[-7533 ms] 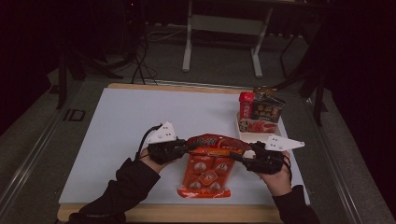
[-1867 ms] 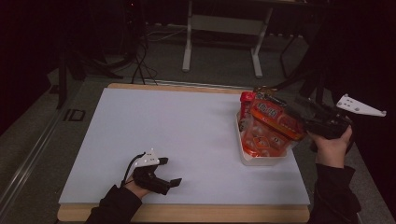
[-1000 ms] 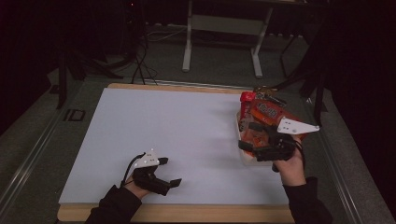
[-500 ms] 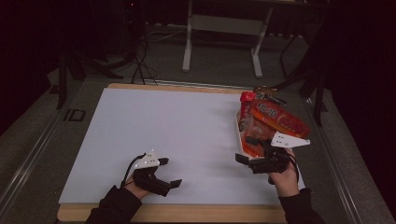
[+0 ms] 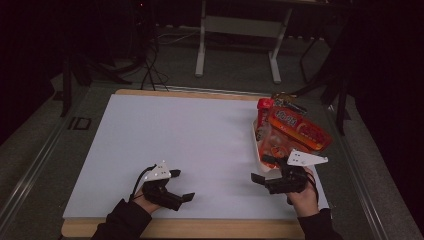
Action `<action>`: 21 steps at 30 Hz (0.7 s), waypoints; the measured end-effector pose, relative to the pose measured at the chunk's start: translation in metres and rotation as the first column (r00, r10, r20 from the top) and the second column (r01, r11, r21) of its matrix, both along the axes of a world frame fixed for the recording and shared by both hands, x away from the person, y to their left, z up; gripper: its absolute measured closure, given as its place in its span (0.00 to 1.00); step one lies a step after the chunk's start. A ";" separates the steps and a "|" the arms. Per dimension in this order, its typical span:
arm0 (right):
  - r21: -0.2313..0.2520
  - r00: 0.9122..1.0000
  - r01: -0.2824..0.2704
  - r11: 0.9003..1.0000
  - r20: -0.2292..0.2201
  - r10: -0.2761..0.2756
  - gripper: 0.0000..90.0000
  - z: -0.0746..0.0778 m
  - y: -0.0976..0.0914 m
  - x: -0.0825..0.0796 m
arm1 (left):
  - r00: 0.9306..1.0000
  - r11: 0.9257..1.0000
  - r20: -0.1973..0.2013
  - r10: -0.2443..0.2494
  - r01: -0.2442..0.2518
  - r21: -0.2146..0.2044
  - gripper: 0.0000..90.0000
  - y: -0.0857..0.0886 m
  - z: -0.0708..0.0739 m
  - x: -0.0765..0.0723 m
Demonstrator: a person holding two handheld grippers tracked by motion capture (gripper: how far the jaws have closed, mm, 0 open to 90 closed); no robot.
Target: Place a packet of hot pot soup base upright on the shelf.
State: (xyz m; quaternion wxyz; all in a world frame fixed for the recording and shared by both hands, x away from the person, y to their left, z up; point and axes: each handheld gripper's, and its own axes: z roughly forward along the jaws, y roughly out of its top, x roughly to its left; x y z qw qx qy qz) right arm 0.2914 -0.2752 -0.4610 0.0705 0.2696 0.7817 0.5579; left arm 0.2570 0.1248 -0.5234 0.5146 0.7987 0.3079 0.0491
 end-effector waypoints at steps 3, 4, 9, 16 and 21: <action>-0.008 1.000 0.001 1.000 0.000 -0.001 0.15 -0.004 0.001 -0.001 | 1.000 1.000 0.001 -0.004 0.004 -0.007 0.03 0.000 0.000 0.000; -0.014 1.000 0.001 1.000 0.002 -0.001 0.15 -0.005 0.001 -0.001 | 1.000 1.000 0.003 -0.003 0.003 -0.005 0.03 0.000 0.001 0.000; -0.037 1.000 0.001 0.999 -0.008 -0.002 0.15 -0.012 0.001 -0.005 | 1.000 1.000 0.007 -0.008 0.008 -0.002 0.03 0.000 0.001 -0.001; -0.045 1.000 0.002 0.999 -0.005 -0.002 0.15 -0.015 -0.003 -0.010 | 1.000 1.000 0.008 -0.011 0.011 -0.011 0.03 -0.001 0.001 -0.001; -0.056 1.000 0.010 0.998 0.003 -0.010 0.16 -0.015 -0.009 -0.015 | 1.000 1.000 0.019 -0.017 0.017 -0.004 0.03 -0.002 0.001 -0.002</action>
